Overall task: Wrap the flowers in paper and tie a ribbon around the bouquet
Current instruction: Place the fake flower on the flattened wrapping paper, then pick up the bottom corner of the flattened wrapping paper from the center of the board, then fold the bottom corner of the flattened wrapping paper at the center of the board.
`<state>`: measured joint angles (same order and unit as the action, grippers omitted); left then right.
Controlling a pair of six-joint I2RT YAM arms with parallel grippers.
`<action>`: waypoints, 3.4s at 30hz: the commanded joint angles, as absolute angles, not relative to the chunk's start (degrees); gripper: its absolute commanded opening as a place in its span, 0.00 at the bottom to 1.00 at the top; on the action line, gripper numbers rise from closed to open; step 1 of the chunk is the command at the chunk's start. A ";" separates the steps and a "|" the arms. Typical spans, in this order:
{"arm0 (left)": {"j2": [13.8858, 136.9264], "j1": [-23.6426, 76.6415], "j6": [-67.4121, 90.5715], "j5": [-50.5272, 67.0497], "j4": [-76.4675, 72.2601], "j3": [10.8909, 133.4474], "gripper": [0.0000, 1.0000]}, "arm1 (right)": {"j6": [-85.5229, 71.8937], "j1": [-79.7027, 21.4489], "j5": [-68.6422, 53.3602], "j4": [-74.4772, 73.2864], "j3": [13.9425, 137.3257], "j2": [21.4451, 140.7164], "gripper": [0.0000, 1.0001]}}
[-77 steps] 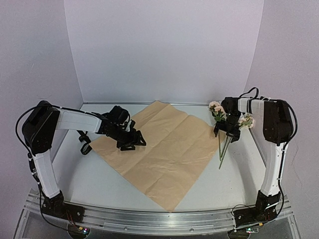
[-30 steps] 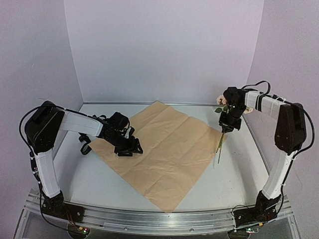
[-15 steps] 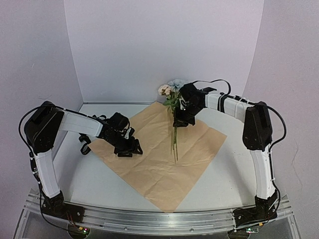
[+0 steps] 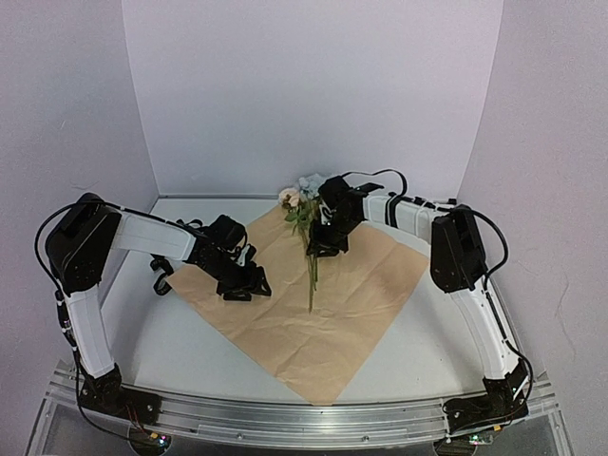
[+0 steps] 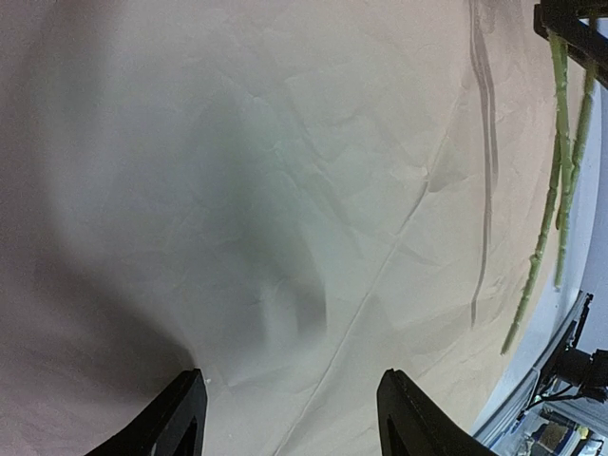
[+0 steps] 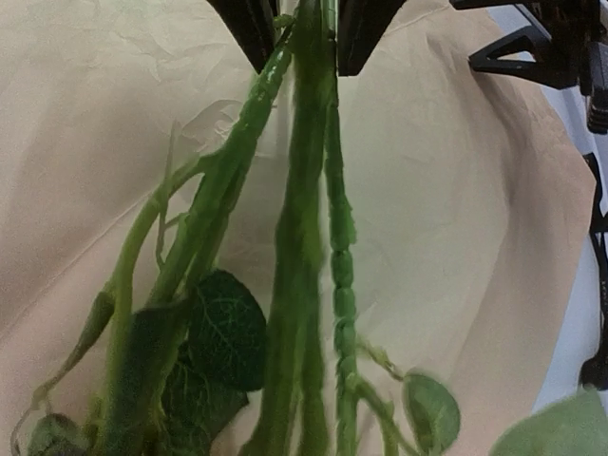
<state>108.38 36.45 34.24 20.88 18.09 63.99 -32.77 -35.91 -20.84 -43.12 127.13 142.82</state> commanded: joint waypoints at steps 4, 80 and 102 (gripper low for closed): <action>108.13 36.65 33.03 19.04 23.67 63.02 0.64 | -33.55 -36.00 -18.34 -42.21 129.00 139.83 0.62; 68.27 49.39 40.67 9.58 20.18 44.54 0.67 | -93.05 -84.71 24.64 27.05 29.76 84.94 0.03; 70.12 49.31 33.79 1.60 26.71 56.77 0.67 | -87.47 -55.49 5.09 21.27 51.28 94.20 0.00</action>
<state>68.60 49.19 37.77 4.66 25.14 51.14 -87.07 -60.71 10.38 22.41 45.76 89.49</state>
